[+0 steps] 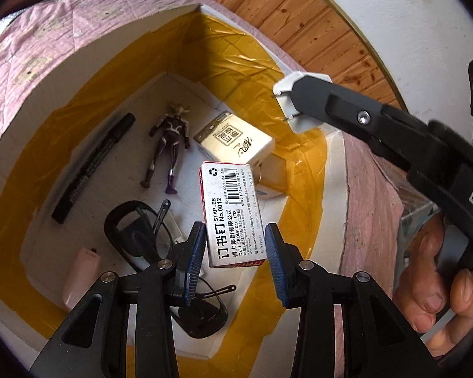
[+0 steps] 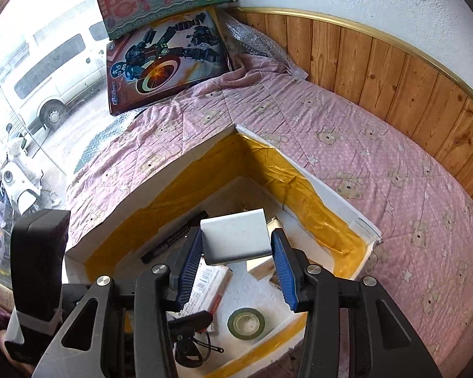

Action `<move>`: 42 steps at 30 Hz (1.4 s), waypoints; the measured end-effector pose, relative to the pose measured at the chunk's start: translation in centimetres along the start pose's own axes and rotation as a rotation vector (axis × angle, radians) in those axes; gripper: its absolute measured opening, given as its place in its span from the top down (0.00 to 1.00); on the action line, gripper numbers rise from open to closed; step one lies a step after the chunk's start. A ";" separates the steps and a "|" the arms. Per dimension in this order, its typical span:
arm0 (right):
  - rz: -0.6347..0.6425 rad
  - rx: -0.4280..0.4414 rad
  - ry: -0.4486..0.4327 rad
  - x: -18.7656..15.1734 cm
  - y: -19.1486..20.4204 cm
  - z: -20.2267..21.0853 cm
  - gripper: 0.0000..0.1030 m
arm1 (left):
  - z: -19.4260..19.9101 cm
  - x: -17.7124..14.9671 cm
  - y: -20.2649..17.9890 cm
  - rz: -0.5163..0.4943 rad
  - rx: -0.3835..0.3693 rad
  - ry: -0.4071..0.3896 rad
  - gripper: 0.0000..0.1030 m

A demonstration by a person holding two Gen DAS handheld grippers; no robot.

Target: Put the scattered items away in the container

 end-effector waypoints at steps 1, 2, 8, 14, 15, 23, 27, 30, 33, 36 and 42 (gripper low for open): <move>0.003 0.003 0.010 0.4 0.0 -0.6 0.55 | -0.4 0.1 0.1 0.015 -0.004 0.010 0.61; 0.009 0.002 0.020 0.7 -0.1 -1.2 0.55 | -0.8 0.2 0.2 0.029 -0.009 0.020 0.61; 0.062 -0.004 0.072 2.6 0.4 -4.7 0.55 | -1.7 0.7 0.0 0.062 -0.009 0.043 0.61; 0.130 -0.003 0.085 4.6 1.3 -7.6 0.54 | -2.5 0.8 1.1 0.152 -0.049 0.077 0.57; 0.130 -0.002 0.086 4.9 1.3 -8.0 0.53 | -2.5 0.7 1.4 0.170 -0.061 0.078 0.57; 0.057 0.020 0.086 5.2 0.1 -8.4 0.46 | -2.5 0.1 1.7 0.201 -0.082 0.088 0.50; 0.008 0.023 0.087 4.5 -1.0 -7.6 0.46 | -2.4 -0.1 1.2 0.187 -0.084 0.085 0.50; -0.014 0.015 0.083 3.9 -1.7 -6.7 0.46 | -1.9 -0.3 1.0 0.180 -0.079 0.072 0.50; -0.026 0.013 0.076 3.1 -2.0 -5.5 0.46 | -1.1 -0.2 0.8 0.163 -0.061 0.051 0.50; -0.030 0.012 0.070 2.2 -2.1 -4.3 0.46 | -0.2 -0.5 0.8 0.122 -0.009 0.025 0.50; 0.000 0.004 0.075 0.0 -1.4 -2.6 0.46 | 1.6 -0.6 0.6 -0.009 0.138 -0.054 0.50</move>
Point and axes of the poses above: each gripper's, at about its wrist camera, not at the fingertips, and z roughly against the way its jaws point, y to its left, x to its top, the point moved 2 cm from there along -z, roughly the way its jaws point, and after that the axes turned 4 degrees about -z, right-handed, at the moved point
